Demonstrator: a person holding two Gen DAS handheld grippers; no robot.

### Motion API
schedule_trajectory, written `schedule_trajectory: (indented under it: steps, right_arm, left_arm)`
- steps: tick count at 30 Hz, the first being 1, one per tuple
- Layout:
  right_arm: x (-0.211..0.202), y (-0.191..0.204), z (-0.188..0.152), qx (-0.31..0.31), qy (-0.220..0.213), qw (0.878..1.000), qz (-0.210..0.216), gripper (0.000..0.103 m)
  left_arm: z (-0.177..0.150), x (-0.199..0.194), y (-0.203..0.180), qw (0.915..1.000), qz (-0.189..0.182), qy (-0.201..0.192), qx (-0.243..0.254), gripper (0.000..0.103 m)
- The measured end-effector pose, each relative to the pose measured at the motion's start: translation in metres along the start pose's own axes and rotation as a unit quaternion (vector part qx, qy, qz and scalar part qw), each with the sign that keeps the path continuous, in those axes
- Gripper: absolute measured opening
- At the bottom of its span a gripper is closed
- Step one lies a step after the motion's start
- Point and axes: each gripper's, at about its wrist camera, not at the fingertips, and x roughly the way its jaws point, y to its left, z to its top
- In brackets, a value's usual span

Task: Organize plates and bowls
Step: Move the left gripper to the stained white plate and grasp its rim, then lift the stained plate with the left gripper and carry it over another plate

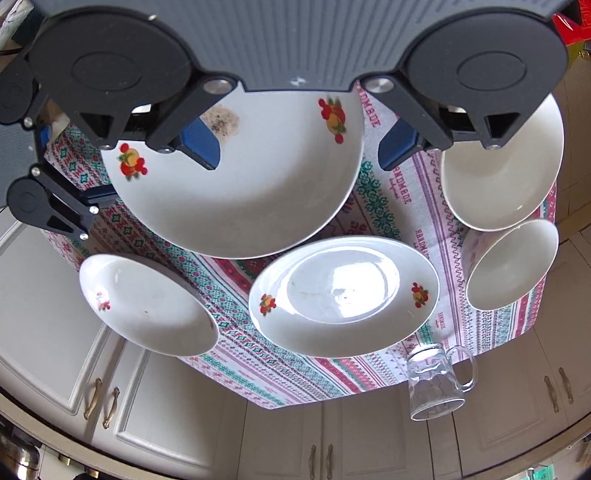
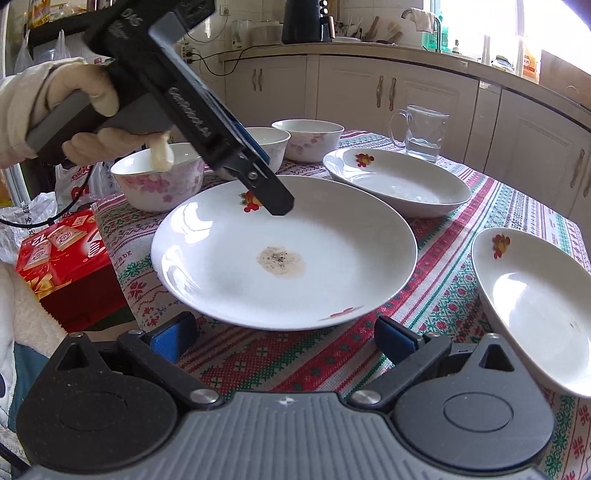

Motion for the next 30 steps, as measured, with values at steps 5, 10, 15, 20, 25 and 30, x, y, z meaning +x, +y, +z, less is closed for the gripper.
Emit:
schedule_trajectory:
  steps: [5, 10, 15, 20, 25, 30]
  right_arm:
    - [-0.001, 0.001, -0.004, 0.005, -0.014, 1.000, -0.006, 0.103]
    - [-0.001, 0.001, -0.003, 0.005, -0.015, 1.000, -0.008, 0.103]
    - [0.001, 0.001, -0.003, 0.007, -0.021, 1.000, -0.012, 0.103]
    - [0.002, 0.001, -0.003, 0.007, -0.024, 1.000, -0.011, 0.103]
    - [0.003, 0.005, 0.000, -0.006, -0.024, 1.000, -0.013, 0.103]
    - [0.002, 0.007, 0.001, -0.002, -0.023, 1.000, -0.015, 0.103]
  left_arm:
    - [0.011, 0.012, 0.007, 0.9998, -0.005, 0.016, 0.014, 0.089]
    - [0.018, 0.023, 0.013, 0.9987, -0.030, 0.040, 0.012, 0.082]
    - [0.019, 0.030, 0.013, 0.9975, -0.039, 0.057, 0.015, 0.073]
    - [0.022, 0.032, 0.013, 0.9967, -0.044, 0.063, 0.026, 0.073]
    - [0.027, 0.036, 0.007, 0.9949, -0.049, 0.076, 0.044, 0.070]
    - [0.028, 0.036, 0.005, 0.9945, -0.049, 0.079, 0.048, 0.070]
